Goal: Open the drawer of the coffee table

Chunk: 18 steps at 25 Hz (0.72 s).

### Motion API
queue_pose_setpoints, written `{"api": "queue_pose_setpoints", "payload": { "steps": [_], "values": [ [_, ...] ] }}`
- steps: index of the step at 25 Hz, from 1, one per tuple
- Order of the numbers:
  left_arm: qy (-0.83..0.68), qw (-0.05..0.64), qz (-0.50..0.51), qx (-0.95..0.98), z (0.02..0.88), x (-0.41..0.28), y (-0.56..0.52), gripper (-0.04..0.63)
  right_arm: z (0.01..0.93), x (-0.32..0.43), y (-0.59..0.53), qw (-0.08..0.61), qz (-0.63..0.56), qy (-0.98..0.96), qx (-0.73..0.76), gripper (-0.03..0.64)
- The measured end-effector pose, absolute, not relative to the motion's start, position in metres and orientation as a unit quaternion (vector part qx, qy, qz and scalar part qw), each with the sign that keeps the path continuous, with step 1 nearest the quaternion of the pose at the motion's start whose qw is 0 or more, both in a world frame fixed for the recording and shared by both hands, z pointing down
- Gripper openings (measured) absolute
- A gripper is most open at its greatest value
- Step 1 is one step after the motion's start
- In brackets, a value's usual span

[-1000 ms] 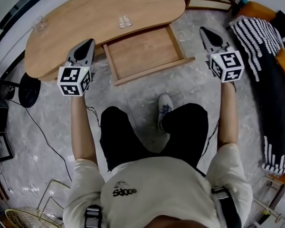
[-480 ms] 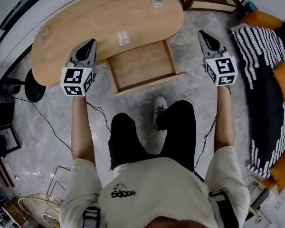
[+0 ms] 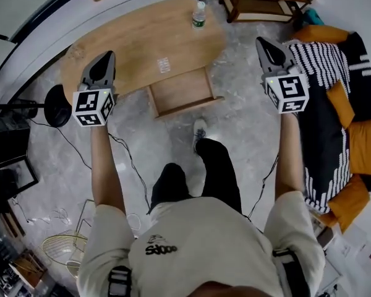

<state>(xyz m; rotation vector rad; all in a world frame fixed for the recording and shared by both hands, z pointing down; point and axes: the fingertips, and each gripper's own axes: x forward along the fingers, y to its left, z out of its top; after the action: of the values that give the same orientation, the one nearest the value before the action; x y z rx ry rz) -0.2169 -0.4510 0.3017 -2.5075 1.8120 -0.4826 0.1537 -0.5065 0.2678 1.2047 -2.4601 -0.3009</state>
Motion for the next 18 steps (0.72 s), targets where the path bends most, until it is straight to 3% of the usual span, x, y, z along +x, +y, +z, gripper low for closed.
{"api": "queue_pose_setpoints", "payload": {
  "steps": [9, 18],
  "values": [
    [0.582, 0.030, -0.149, -0.799, 0.160, -0.217, -0.382, 0.018, 0.113, 0.136, -0.458, 0.177, -0.130, -0.887, 0.407, 0.006],
    [0.580, 0.041, -0.125, -0.804, 0.102, -0.220, -0.268, 0.018, 0.044, 0.104, -0.359, 0.143, -0.146, -0.896, 0.394, 0.006]
  ]
}}
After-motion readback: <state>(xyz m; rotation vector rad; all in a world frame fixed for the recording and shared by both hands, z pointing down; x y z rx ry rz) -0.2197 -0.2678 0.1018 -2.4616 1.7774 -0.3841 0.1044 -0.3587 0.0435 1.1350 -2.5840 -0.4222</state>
